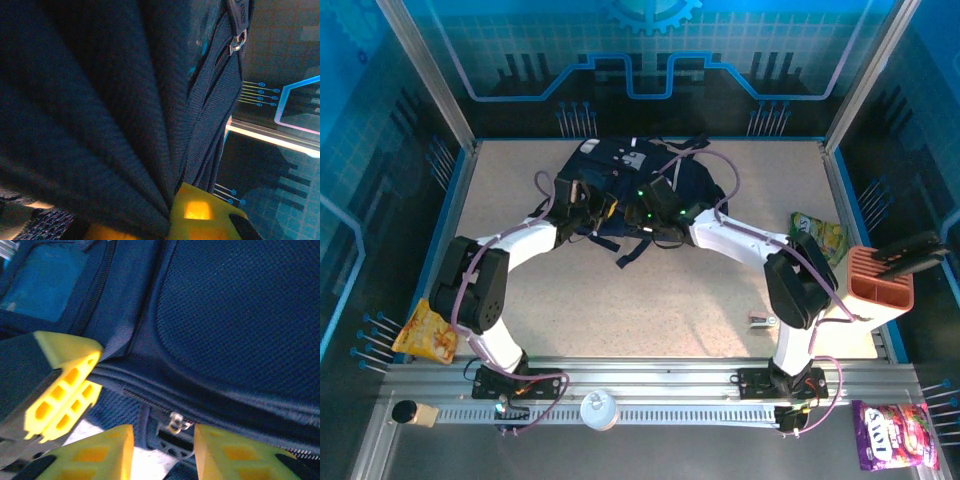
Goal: Pack the student bag
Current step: Zip the student bag at the center of the table.
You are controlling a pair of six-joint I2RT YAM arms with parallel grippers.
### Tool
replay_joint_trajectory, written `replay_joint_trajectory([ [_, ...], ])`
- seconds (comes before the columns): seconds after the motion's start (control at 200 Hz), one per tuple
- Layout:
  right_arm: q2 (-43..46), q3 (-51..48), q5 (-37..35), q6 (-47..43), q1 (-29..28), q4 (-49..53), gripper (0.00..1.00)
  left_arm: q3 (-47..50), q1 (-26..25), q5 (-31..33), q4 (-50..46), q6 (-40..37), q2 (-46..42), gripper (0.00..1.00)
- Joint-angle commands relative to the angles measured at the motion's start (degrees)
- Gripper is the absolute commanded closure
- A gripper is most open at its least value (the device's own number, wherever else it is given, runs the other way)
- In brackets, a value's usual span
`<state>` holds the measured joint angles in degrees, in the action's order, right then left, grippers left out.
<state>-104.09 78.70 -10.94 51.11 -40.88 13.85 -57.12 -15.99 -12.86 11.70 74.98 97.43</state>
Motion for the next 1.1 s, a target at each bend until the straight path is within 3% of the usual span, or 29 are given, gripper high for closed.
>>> replay_joint_trajectory([
  [0.0, 3.48, -1.60, 2.57, 4.58, -0.46, -0.04, 0.59, -2.73, -0.80, -2.53, 1.90, 0.00, -3.45, 1.00],
  [0.4, 1.32, -4.70, 3.85, 14.31, -0.19, -5.10, 0.67, -2.64, -1.37, -3.51, 1.90, 0.45, -5.14, 1.00],
  [0.865, -4.21, -0.43, -0.71, 13.42, 0.19, -6.15, 0.74, -1.88, -1.75, -3.74, 1.44, 0.10, -5.99, 1.00],
  [1.096, -5.32, 0.23, 0.88, 13.31, 0.65, -10.31, 0.76, -0.98, -1.85, -3.40, 1.06, -0.05, -6.45, 1.00],
])
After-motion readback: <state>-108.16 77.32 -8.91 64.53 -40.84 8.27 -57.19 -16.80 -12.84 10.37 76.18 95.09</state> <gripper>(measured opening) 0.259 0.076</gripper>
